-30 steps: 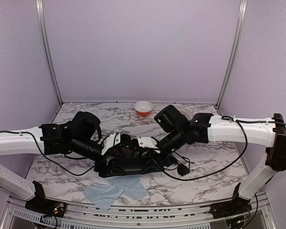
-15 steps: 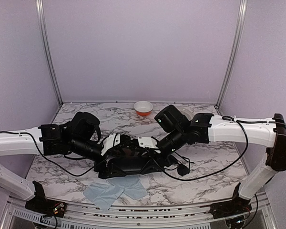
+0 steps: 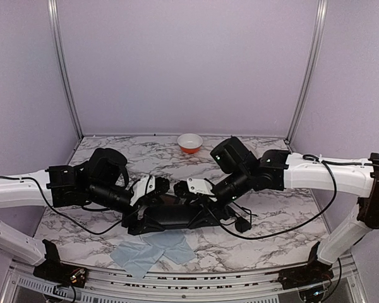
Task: Organize the sunglasses
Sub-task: Pass from the right arm to the left, then open the sunglasses case.
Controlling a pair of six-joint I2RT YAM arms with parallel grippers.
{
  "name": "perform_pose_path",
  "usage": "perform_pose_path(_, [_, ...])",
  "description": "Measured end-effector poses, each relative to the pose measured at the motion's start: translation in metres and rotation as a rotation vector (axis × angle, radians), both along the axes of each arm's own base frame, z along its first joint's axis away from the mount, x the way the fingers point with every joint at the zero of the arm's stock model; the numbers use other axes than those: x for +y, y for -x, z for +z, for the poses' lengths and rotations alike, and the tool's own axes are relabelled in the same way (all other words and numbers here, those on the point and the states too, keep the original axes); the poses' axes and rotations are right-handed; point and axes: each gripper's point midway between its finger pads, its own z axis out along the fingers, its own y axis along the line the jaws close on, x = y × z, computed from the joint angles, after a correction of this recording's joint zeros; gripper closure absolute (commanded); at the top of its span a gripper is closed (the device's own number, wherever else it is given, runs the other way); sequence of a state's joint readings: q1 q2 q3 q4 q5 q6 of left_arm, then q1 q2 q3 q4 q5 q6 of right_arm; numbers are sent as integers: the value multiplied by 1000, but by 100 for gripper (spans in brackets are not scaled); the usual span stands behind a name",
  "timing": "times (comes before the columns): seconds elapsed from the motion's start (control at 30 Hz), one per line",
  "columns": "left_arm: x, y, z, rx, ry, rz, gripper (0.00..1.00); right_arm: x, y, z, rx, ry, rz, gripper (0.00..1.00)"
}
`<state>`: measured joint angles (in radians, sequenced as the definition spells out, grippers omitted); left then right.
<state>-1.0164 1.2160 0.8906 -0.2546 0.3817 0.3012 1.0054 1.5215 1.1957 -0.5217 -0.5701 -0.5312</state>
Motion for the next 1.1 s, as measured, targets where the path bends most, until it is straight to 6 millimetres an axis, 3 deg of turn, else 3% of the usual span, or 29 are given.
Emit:
perform_pose_path(0.1, [0,0,0,-2,2,-1,34,1,-1,1,-3,-4,-5,53])
perform_pose_path(0.27, [0,1,2,-8,7,-3,46,2,-3,2,-4,-7,-15,51])
perform_pose_path(0.5, [2,-3,5,-32,8,16,54,3,-13,3,-25,-3,-73,6])
perform_pose_path(0.67, [8,-18,13,-77,10,91,56,-6,-31,12,-100,-19,-194,0])
perform_pose_path(0.77, [13,-36,21,-97,30,167,56,-17,-41,31,-161,-77,-272,0])
perform_pose_path(0.93, [25,-71,40,-113,98,311,56,-37,-61,81,-264,-267,-440,0])
perform_pose_path(1.1, [32,-97,71,-131,221,420,56,-43,-79,115,-179,-483,-564,0])
